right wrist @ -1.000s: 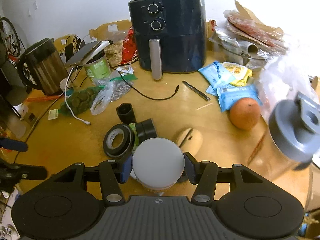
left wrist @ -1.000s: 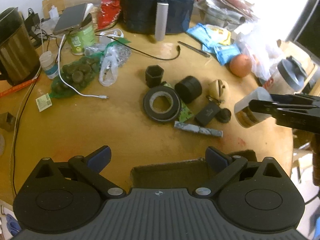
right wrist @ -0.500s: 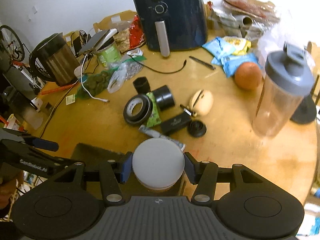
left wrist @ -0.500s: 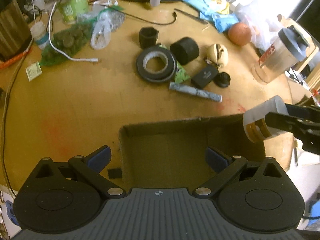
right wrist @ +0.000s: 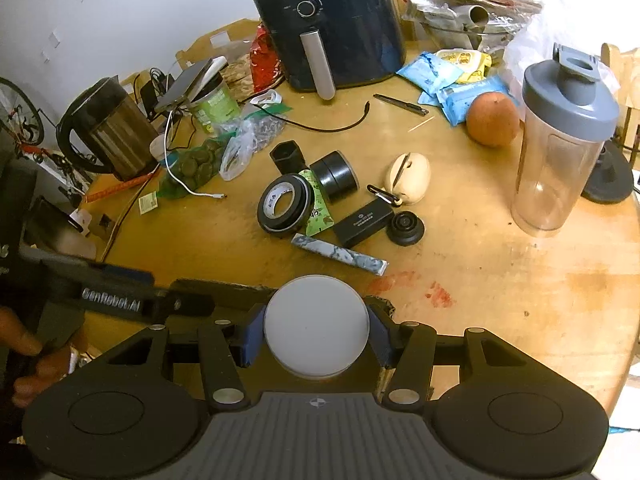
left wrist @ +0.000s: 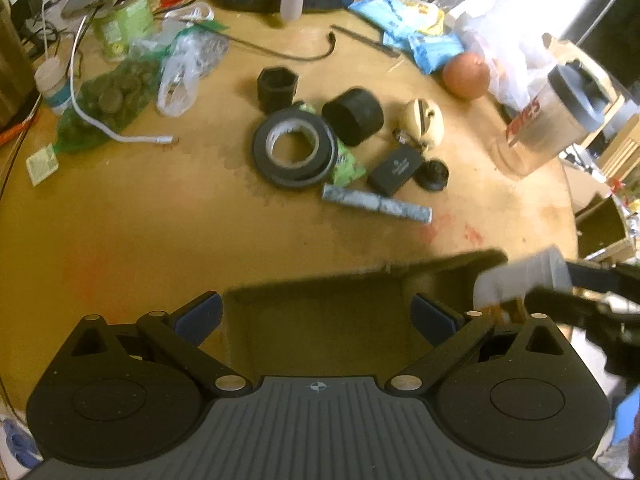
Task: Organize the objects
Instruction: 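Lift the white jar with the right tool and carry it toward the cardboard box, then grasp the black tape roll with the left tool while the right tool holds the jar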
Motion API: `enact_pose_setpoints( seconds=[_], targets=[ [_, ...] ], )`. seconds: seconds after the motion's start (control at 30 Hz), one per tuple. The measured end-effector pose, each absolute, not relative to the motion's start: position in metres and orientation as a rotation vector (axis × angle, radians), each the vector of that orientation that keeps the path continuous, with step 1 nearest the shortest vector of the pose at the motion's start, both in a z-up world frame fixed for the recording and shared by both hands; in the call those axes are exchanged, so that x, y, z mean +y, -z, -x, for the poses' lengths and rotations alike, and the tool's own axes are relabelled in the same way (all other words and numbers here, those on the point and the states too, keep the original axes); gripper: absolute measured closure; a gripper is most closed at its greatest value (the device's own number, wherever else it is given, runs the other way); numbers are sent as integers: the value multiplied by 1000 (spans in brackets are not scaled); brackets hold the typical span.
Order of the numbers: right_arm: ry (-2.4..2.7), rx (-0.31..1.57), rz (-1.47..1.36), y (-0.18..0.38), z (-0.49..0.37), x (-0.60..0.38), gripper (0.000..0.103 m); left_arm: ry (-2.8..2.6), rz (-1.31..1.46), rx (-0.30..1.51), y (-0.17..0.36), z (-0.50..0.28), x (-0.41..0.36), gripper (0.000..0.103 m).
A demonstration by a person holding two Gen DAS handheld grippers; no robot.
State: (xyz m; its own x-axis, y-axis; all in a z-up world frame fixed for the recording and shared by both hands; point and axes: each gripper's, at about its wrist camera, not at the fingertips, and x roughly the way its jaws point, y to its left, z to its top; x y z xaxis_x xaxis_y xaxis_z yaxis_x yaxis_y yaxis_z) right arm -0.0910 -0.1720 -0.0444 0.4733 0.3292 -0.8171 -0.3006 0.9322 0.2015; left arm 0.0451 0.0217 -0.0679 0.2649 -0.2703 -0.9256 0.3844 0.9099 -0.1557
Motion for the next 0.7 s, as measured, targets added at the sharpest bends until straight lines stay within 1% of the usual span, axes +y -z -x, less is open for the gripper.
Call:
enact_pose_setpoints(
  seconds=[0.37,0.7],
  targets=[
    [-330,1000,-69,35,92,-177,47,500,-88,1148,76,-99,12,1],
    [-228,999,-99,27,92,-189,47,515,-72,1149,110,-152,5,1]
  ],
)
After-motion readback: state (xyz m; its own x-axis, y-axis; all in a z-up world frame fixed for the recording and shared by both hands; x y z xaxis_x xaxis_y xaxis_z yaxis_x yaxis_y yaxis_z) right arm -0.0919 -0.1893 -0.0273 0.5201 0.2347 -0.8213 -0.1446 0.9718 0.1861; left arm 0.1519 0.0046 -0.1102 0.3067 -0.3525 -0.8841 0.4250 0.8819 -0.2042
